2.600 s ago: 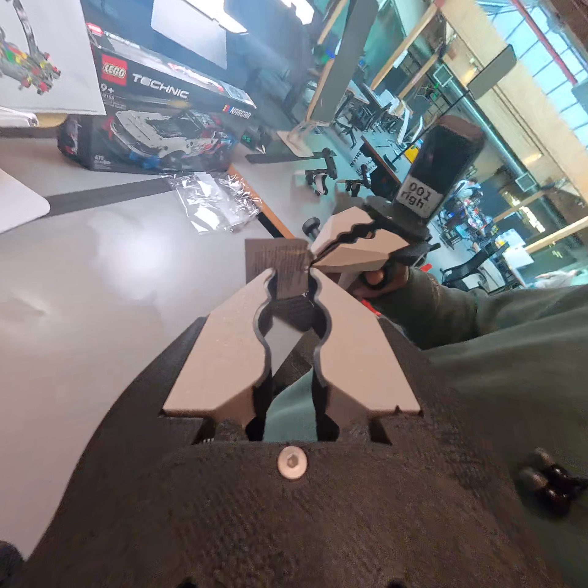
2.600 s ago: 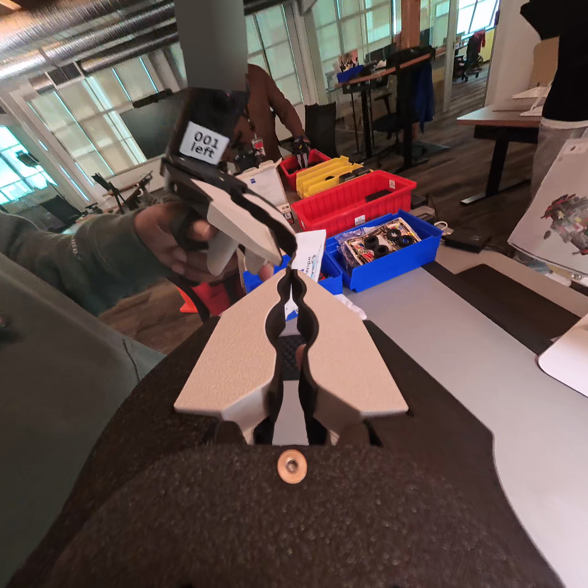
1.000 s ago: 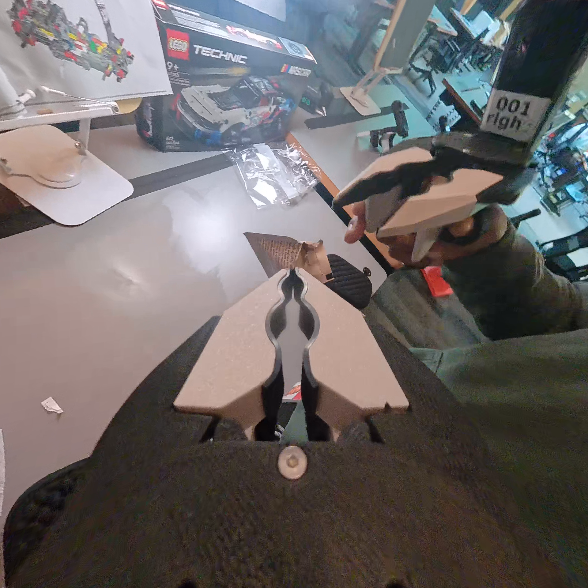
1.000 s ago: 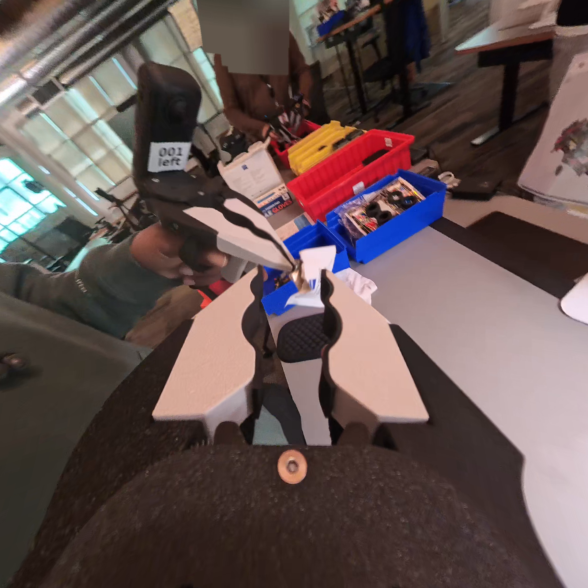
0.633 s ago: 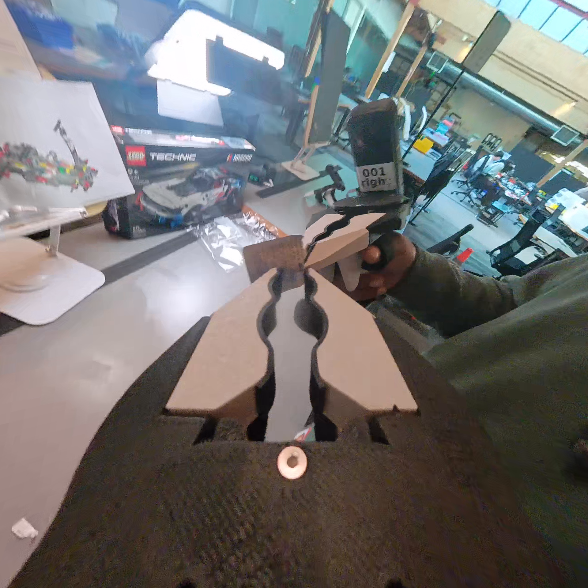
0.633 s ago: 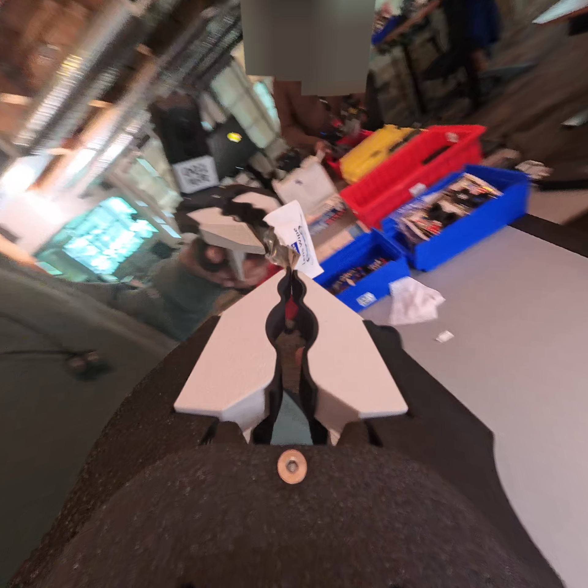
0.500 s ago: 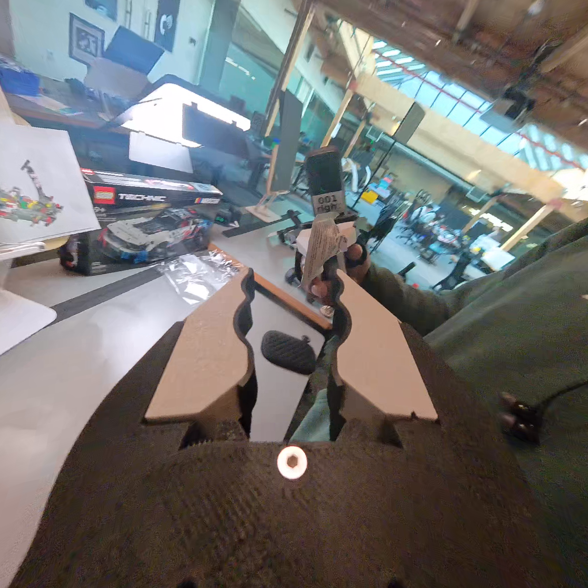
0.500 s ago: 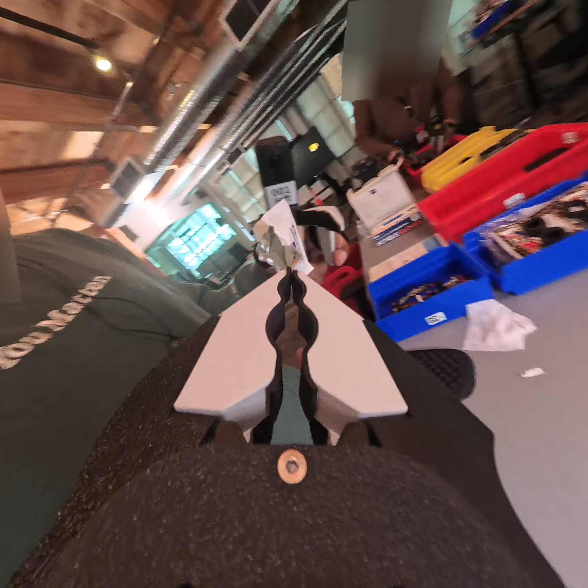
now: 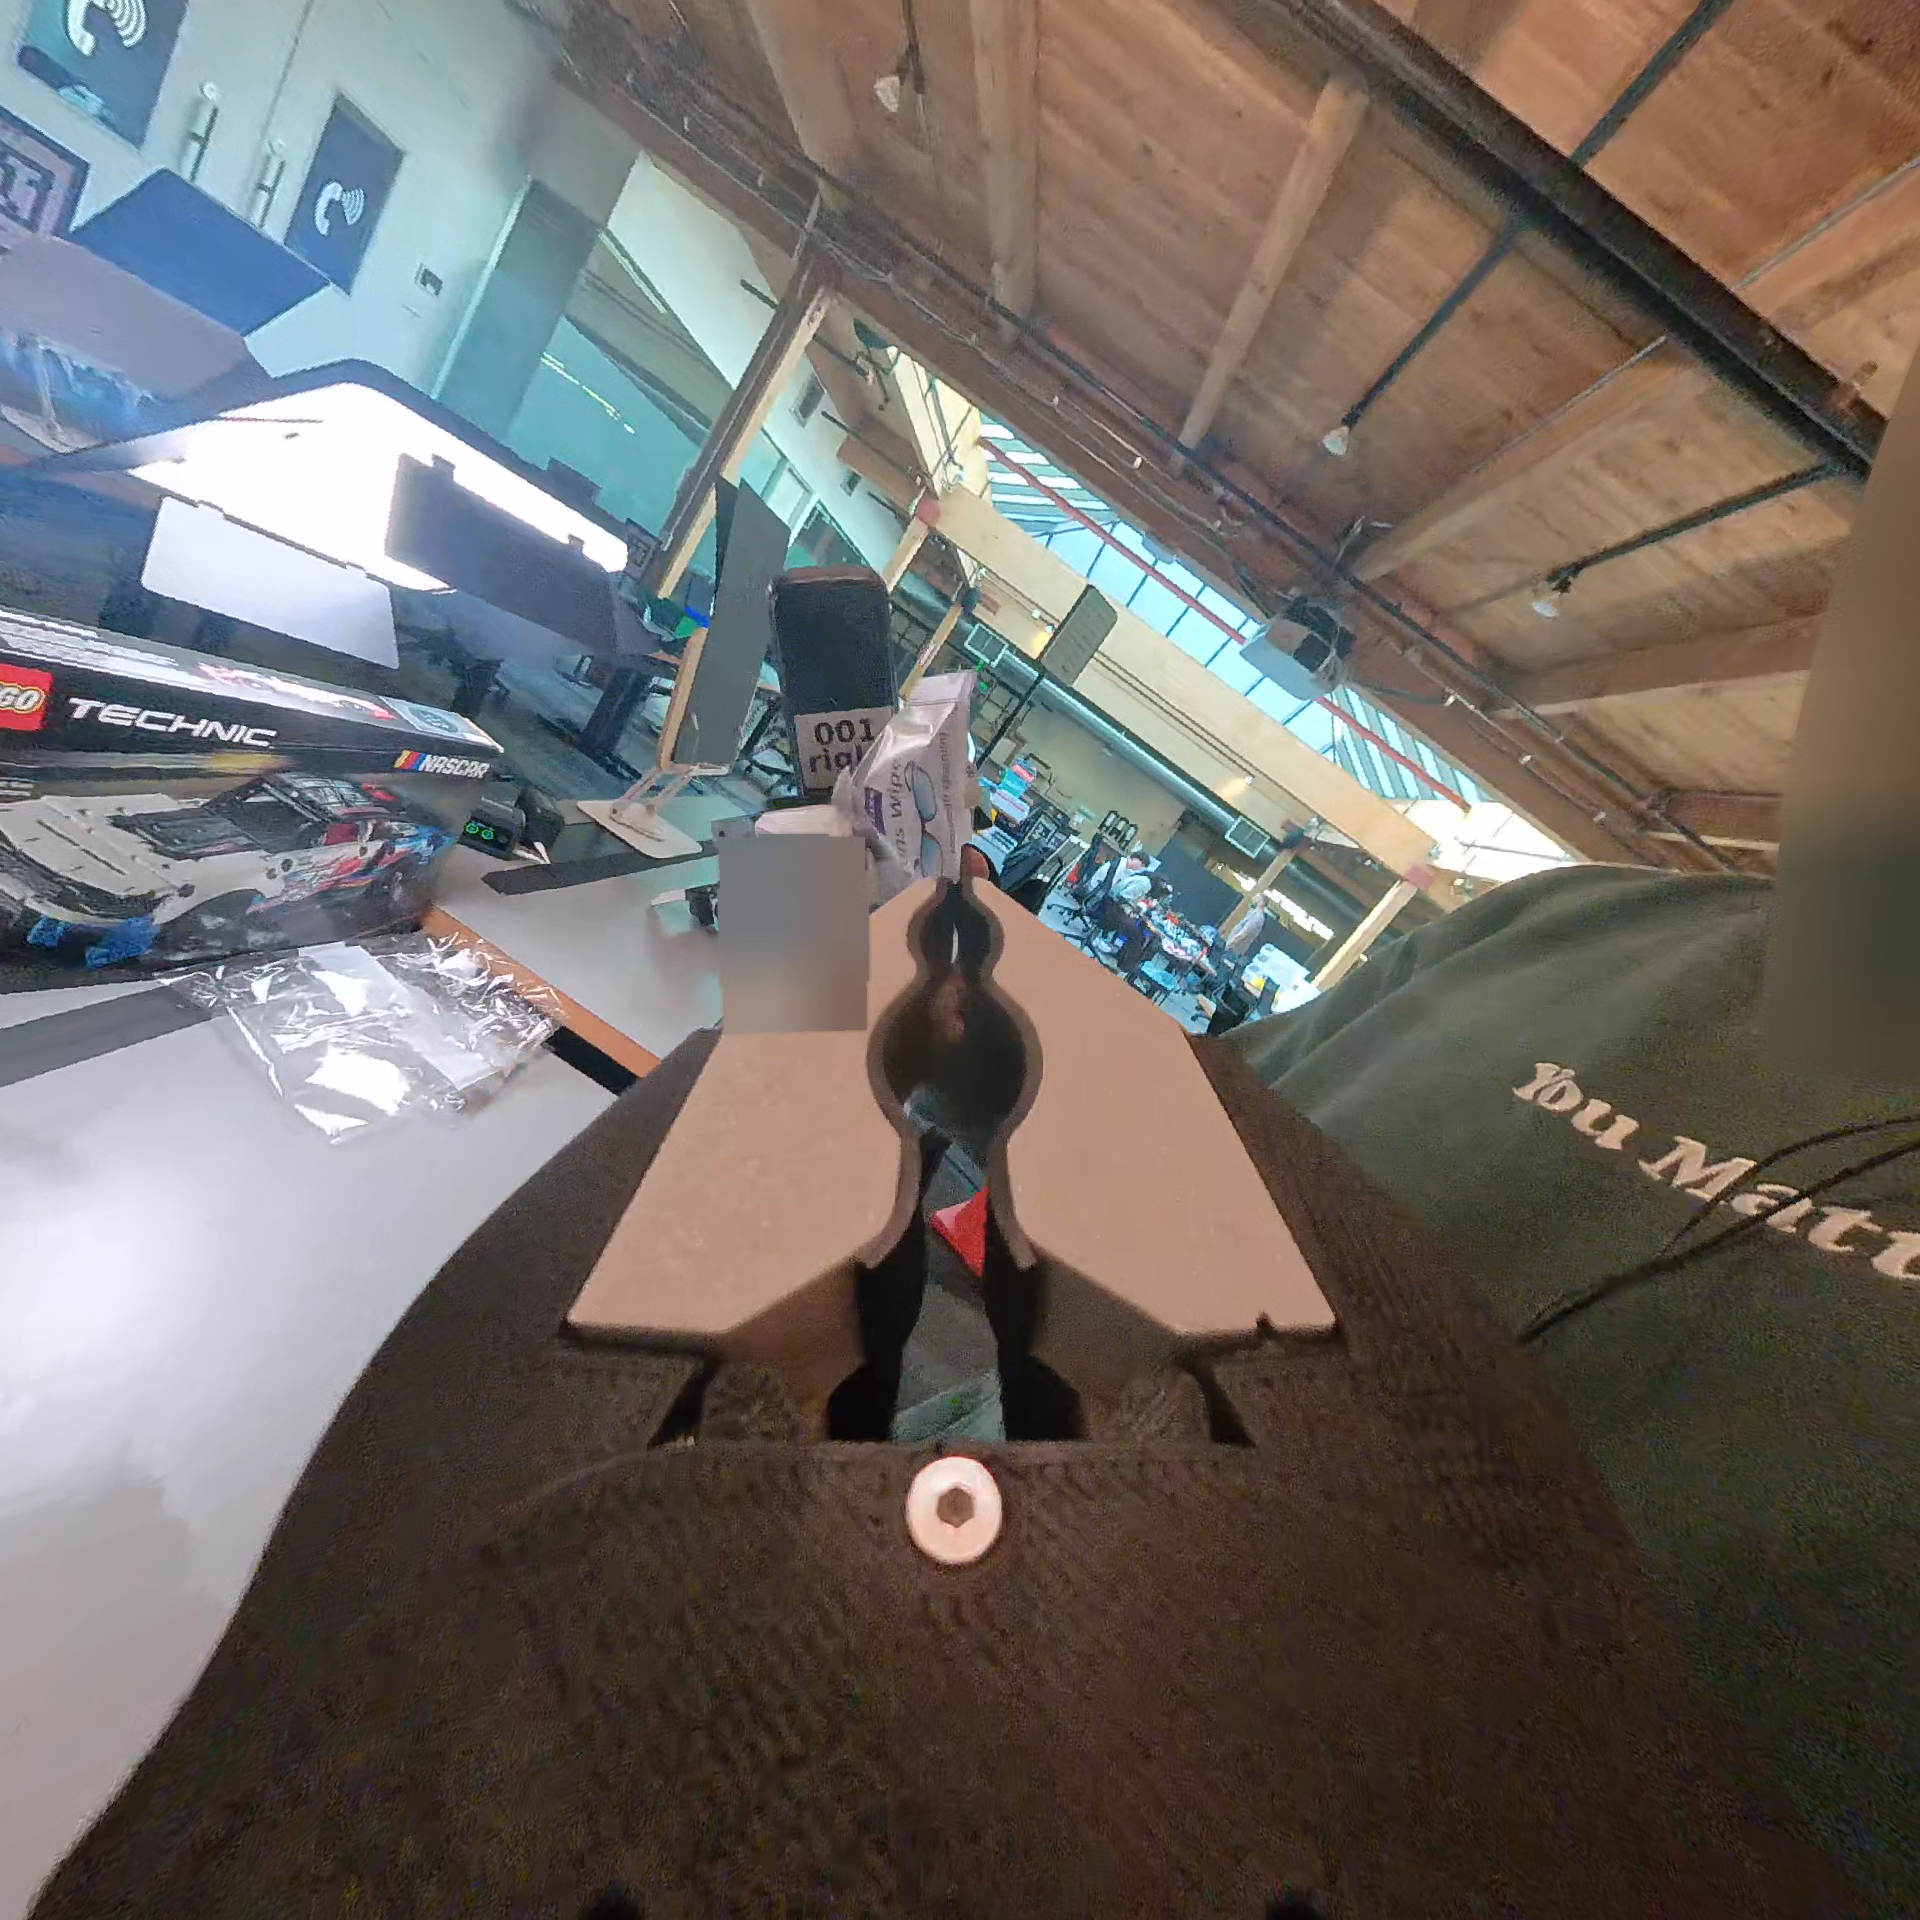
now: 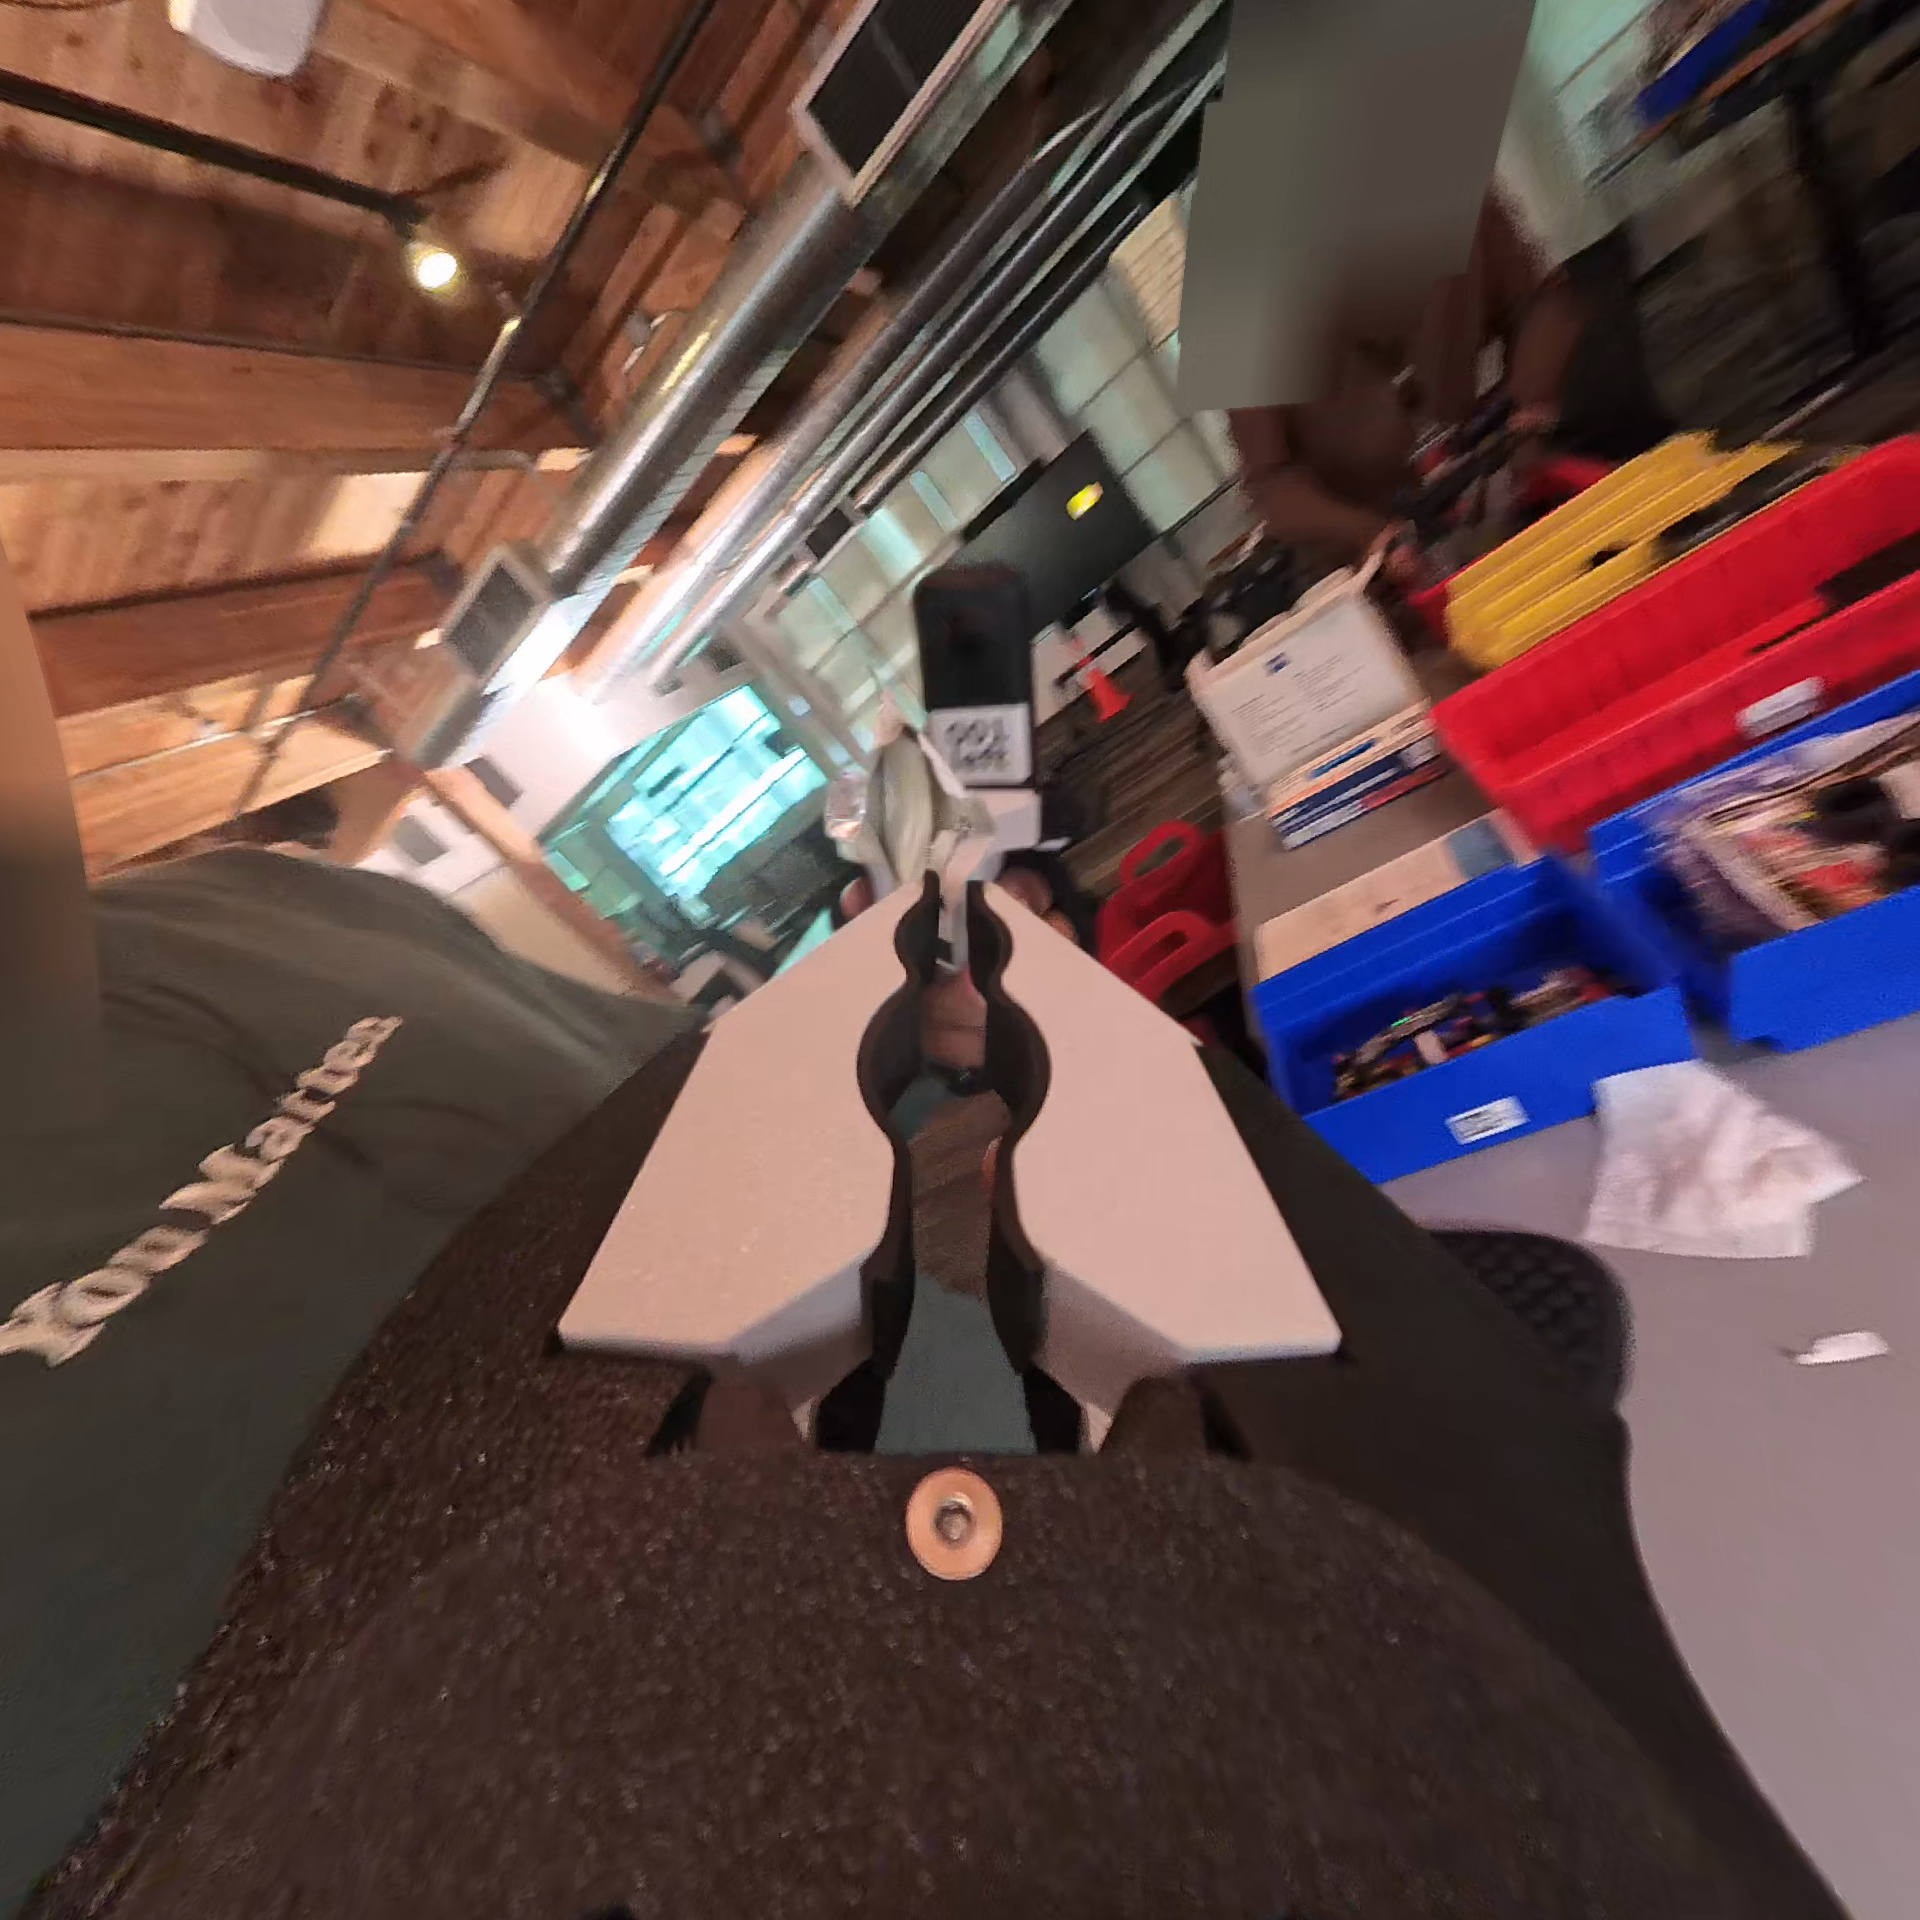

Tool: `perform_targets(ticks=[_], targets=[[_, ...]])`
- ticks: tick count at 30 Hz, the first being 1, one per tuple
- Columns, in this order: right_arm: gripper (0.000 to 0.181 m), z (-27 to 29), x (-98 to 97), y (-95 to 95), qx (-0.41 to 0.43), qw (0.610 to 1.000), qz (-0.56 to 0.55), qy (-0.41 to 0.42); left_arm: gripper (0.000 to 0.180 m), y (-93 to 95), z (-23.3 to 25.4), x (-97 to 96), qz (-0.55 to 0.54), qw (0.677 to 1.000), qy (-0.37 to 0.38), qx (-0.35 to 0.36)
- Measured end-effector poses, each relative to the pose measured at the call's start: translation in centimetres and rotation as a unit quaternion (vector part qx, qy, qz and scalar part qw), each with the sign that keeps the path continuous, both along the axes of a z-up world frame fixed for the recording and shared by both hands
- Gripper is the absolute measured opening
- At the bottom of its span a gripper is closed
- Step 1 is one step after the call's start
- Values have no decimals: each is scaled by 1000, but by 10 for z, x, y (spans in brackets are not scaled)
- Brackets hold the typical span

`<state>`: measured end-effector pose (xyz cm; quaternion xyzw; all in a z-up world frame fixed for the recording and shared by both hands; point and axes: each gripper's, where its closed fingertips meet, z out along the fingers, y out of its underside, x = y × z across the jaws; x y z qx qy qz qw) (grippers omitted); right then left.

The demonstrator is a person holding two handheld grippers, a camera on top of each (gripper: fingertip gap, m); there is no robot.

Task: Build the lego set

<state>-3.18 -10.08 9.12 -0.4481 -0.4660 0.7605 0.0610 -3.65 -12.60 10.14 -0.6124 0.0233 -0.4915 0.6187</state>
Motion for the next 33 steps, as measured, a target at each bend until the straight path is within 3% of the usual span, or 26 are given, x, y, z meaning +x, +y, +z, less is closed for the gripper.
perform_targets(ticks=[5, 10, 18, 26, 33], targets=[[5, 26, 5, 27, 73, 987, -129, 58, 0, -2, 8, -14, 19, 999, -35, 10], [4, 30, 7, 4, 166, 978, -117, 42, 0, -4, 9, -9, 1, 999, -31, 21], [4, 27, 3, -21, 211, 974, -75, 34, 0, -16, 10, 13, -49, 998, 13, 49], [0, 25, 4, -35, 211, 976, -34, 42, 0, -22, 4, 11, -48, 997, 42, 34], [0, 19, 10, -20, 132, 990, -35, 46, 0, -25, -2, -16, 8, 1000, -3, 29]])
